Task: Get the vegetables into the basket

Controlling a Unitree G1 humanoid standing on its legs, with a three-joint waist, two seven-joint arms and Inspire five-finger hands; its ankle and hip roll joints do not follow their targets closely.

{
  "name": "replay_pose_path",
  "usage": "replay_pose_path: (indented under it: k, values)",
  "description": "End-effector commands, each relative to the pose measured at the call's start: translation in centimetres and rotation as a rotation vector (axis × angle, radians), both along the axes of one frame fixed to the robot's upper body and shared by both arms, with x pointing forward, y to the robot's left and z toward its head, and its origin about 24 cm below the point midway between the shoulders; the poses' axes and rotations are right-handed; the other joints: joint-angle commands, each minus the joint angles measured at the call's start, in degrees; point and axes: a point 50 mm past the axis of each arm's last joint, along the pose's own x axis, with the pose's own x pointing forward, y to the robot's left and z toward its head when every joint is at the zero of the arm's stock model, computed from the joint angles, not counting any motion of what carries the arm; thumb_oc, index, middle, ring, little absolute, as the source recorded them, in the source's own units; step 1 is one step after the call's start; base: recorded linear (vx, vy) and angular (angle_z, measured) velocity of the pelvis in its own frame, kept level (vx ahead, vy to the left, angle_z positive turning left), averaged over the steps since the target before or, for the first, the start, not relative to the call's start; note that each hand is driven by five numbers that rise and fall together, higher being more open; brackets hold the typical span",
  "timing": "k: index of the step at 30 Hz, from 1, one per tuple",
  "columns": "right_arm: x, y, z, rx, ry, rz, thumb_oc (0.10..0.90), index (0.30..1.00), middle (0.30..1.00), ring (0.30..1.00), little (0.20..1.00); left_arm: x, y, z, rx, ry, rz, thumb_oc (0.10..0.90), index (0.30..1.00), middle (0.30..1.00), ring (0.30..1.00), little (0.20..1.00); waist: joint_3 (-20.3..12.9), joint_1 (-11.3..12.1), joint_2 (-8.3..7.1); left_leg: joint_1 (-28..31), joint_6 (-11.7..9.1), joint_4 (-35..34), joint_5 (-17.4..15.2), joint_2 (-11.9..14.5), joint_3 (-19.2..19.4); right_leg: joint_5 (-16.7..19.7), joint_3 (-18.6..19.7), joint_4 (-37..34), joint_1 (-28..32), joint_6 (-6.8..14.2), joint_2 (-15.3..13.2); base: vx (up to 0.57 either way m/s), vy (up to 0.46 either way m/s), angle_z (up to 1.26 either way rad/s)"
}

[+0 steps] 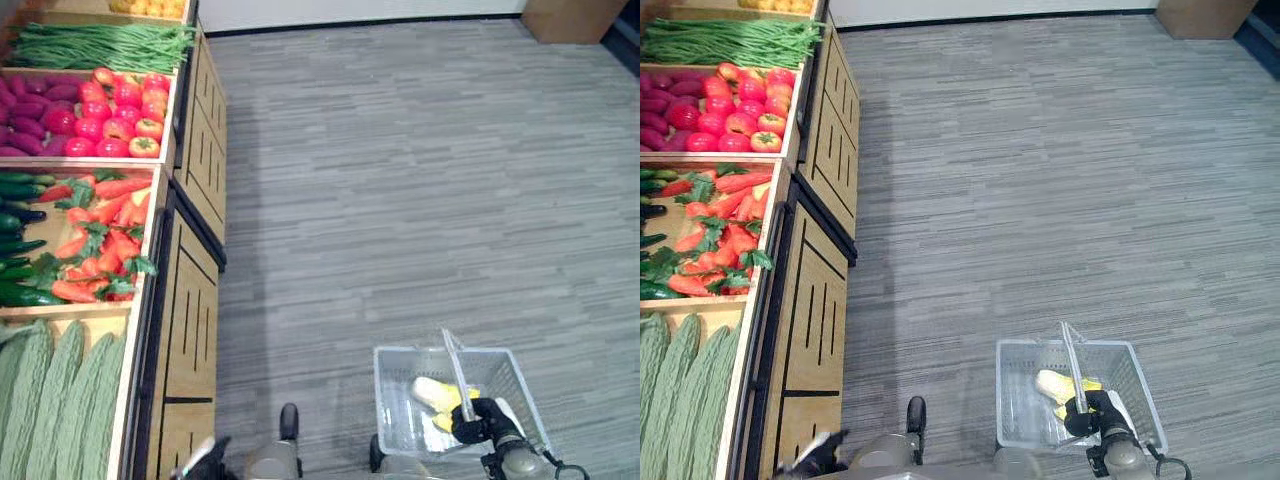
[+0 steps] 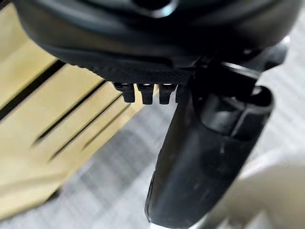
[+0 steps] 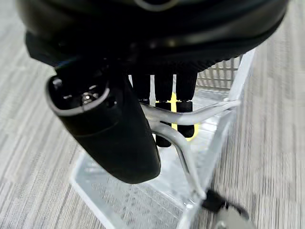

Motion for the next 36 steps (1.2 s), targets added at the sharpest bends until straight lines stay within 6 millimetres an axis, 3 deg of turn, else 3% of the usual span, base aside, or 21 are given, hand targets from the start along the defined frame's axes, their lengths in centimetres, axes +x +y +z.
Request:
replay_pose_path:
  k: [1, 2, 4, 9, 11, 12, 14, 17, 19, 21, 23, 25, 27, 29, 30, 33, 34, 36]
  values:
    - [2.3, -1.4, 2.0, -0.059, -0.130, 0.050, 0.400, 0.300, 0.300, 0.300, 0.300, -0.7, 1.6, 0.2, 0.047, 0.019, 0.018, 0.900, 1.000, 1.000, 1.000, 1.000, -3.41, 0.72, -1.95, -4.99, -0.78, 3.80, -1.32, 0.97, 0.60, 3.25, 0.66, 4.99, -0.65, 4.23, -0.62, 0.10, 0.316, -0.25]
    - [3.2, -0.8, 2.1, -0.050, -0.147, 0.059, 0.400, 0.300, 0.300, 0.300, 0.300, -0.4, 1.7, 0.3, 0.048, 0.010, 0.033, 0.900, 1.000, 1.000, 1.000, 1.000, -3.17, 0.94, -2.09, -4.65, -0.03, 3.65, -2.03, 0.34, 1.46, 5.54, 0.60, 7.06, -2.18, 5.20, -1.50, 0.04, 0.193, -0.33]
    - [3.7, -0.4, 2.2, -0.041, -0.159, 0.065, 0.400, 0.300, 0.300, 0.300, 0.300, 0.0, 1.8, 0.5, 0.050, -0.003, 0.030, 0.900, 1.000, 1.000, 1.000, 1.000, -2.94, 1.04, -1.78, -3.95, 0.63, 3.15, -2.25, 0.05, 1.58, 6.80, 0.75, 11.27, -3.98, 5.40, -1.48, 0.04, 0.177, -0.38]
    - [4.1, 0.1, 2.1, -0.032, -0.156, 0.078, 0.400, 0.300, 0.300, 0.300, 0.300, 0.3, 1.9, 0.5, 0.056, 0.003, 0.021, 0.900, 1.000, 1.000, 1.000, 1.000, -2.23, 0.63, -1.52, -0.26, 1.43, 1.71, -3.75, -0.93, 2.34, 10.41, -1.08, 15.69, -7.83, 4.85, -1.98, 0.08, 0.138, -0.10]
    - [4.3, 0.1, 2.3, -0.030, -0.169, 0.085, 0.400, 0.300, 0.300, 0.300, 0.300, 0.9, 1.4, 0.5, 0.045, 0.000, -0.001, 0.900, 1.000, 1.000, 1.000, 1.000, -0.75, -0.91, -0.80, 2.20, 1.25, 2.16, -5.86, -0.99, 1.55, 9.28, -2.32, 9.83, -13.19, 3.95, -1.11, 0.31, -0.008, -0.15]
    - [4.4, 0.1, 2.3, -0.034, -0.173, 0.086, 0.400, 0.300, 0.300, 0.300, 0.300, 1.2, 1.2, 0.5, 0.041, -0.004, -0.009, 0.900, 1.000, 1.000, 1.000, 1.000, -0.18, -1.96, -1.06, 4.40, 0.80, 2.62, -7.49, -1.20, 0.71, 11.03, -1.73, 4.99, -14.14, 4.68, -1.52, 0.41, -0.095, -0.11]
    - [4.8, 0.3, 2.6, -0.036, -0.183, 0.109, 0.400, 0.300, 0.300, 0.300, 0.300, 1.4, 1.0, 0.5, 0.036, -0.007, -0.012, 0.900, 1.000, 1.000, 1.000, 1.000, 0.00, -2.81, -1.38, 6.52, 0.08, 3.13, -9.01, -1.13, -0.06, 13.71, -2.04, 2.01, -15.78, 5.49, -2.27, 0.35, -0.142, 0.34]
    - [5.0, 0.4, 2.7, -0.033, -0.194, 0.119, 0.400, 0.300, 0.300, 0.300, 0.300, 1.4, 0.9, 0.5, 0.036, -0.008, -0.006, 0.900, 1.000, 1.000, 1.000, 1.000, -0.19, -3.27, -1.49, 8.27, -0.44, 3.96, -10.53, -0.90, -0.97, 15.21, -2.52, 1.93, -16.44, 5.74, -2.42, 0.25, -0.146, 0.35]
    - [4.4, 0.2, 2.4, -0.031, -0.167, 0.115, 0.400, 0.300, 0.300, 0.300, 0.300, 0.8, 0.8, 0.3, 0.031, 0.003, 0.024, 0.900, 1.000, 1.000, 1.000, 1.000, -1.56, -2.77, -1.33, 9.41, -1.37, 5.17, -11.60, 0.27, -1.88, 13.25, -4.10, 1.60, -14.62, 4.84, -1.62, 0.29, -0.234, 0.43]
    - [4.3, 0.1, 2.4, -0.031, -0.163, 0.114, 0.400, 0.300, 0.300, 0.300, 0.300, 0.7, 0.8, 0.2, 0.027, 0.006, 0.036, 0.900, 1.000, 1.000, 1.000, 1.000, -1.94, -2.71, -1.01, 9.39, -1.95, 6.03, -11.17, 1.05, -2.34, 12.59, -4.56, 2.04, -14.33, 4.24, -0.85, 0.19, -0.214, 0.29]
    - [4.0, -0.5, 2.5, -0.035, -0.163, 0.107, 0.400, 0.300, 0.300, 0.300, 0.300, 0.3, 0.9, 0.1, 0.023, -0.001, 0.079, 0.900, 1.000, 1.000, 1.000, 1.000, -2.64, -2.42, -0.12, 9.33, -3.78, 7.00, -8.74, 3.56, -4.12, 9.65, -6.46, 4.02, -13.84, 2.65, 1.08, 0.26, -0.364, 0.24]
    - [3.9, -1.6, 3.1, -0.061, -0.173, 0.107, 0.400, 0.300, 0.300, 0.300, 0.300, 0.2, 0.7, 0.1, 0.024, 0.000, 0.079, 0.900, 1.000, 1.000, 1.000, 1.000, -2.69, -2.36, 0.82, 7.90, -6.01, 9.48, -3.85, 6.17, -5.65, 6.58, -7.95, 5.50, -13.07, 0.58, 3.11, 0.28, -0.430, 0.44]
    - [3.9, -1.9, 3.4, -0.073, -0.179, 0.109, 0.400, 0.300, 0.300, 0.300, 0.300, 0.6, 0.6, 0.1, 0.023, -0.008, 0.077, 0.900, 1.000, 1.000, 1.000, 1.000, -2.32, -2.58, 0.72, 6.09, -6.85, 12.40, -2.42, 6.49, -5.70, 5.60, -8.86, 5.07, -12.20, -0.18, 3.34, 0.12, -0.257, 0.39]
    - [4.0, -2.4, 3.7, -0.097, -0.182, 0.108, 0.400, 0.300, 0.300, 0.300, 0.300, 1.4, 0.4, 0.3, 0.022, -0.033, 0.074, 0.900, 1.000, 1.000, 1.000, 1.000, -0.98, -2.40, 0.28, 1.67, -7.49, 19.50, 0.37, 6.98, -2.94, 4.18, -10.39, 4.56, -9.82, -1.63, 3.11, 0.14, -0.253, 0.53]
    - [4.3, -2.6, 4.1, -0.113, -0.200, 0.119, 0.400, 0.300, 0.300, 0.300, 0.300, 1.7, 0.4, 0.4, 0.036, -0.030, 0.055, 0.900, 1.000, 1.000, 1.000, 1.000, -0.06, -1.28, -0.02, -3.52, -6.35, 15.65, -0.96, 6.64, -0.64, 3.02, -11.60, 2.77, -6.79, -1.38, 2.55, 0.14, -0.147, 0.60]
    - [4.5, -2.5, 4.3, -0.117, -0.214, 0.126, 0.400, 0.300, 0.300, 0.300, 0.300, 1.3, 0.3, 0.2, 0.042, -0.015, 0.042, 0.900, 1.000, 1.000, 1.000, 1.000, -0.24, -0.95, -0.14, -5.98, -5.82, 11.92, -1.59, 6.82, 0.53, 2.67, -11.65, 1.94, -5.70, -0.94, 2.18, 0.14, -0.026, 0.42]
    - [4.6, -2.4, 4.3, -0.119, -0.217, 0.131, 0.400, 0.300, 0.300, 0.300, 0.300, 1.1, 0.3, 0.2, 0.044, -0.008, 0.035, 0.900, 1.000, 1.000, 1.000, 1.000, -0.27, -0.74, -0.09, -6.96, -5.90, 10.30, -0.56, 7.20, 1.43, 2.27, -11.59, 1.76, -5.11, -0.86, 2.16, 0.16, 0.054, -0.03]
    - [4.6, -2.2, 4.3, -0.125, -0.219, 0.149, 0.400, 0.300, 0.300, 0.300, 0.300, 1.1, 0.1, 0.1, 0.048, 0.000, 0.004, 0.900, 1.000, 1.000, 1.000, 1.000, -0.14, 0.25, 0.41, -9.83, -6.78, 6.10, 4.56, 8.93, 3.30, 1.47, -11.18, 1.02, -2.89, -0.74, 2.75, 0.24, 0.114, -0.09]
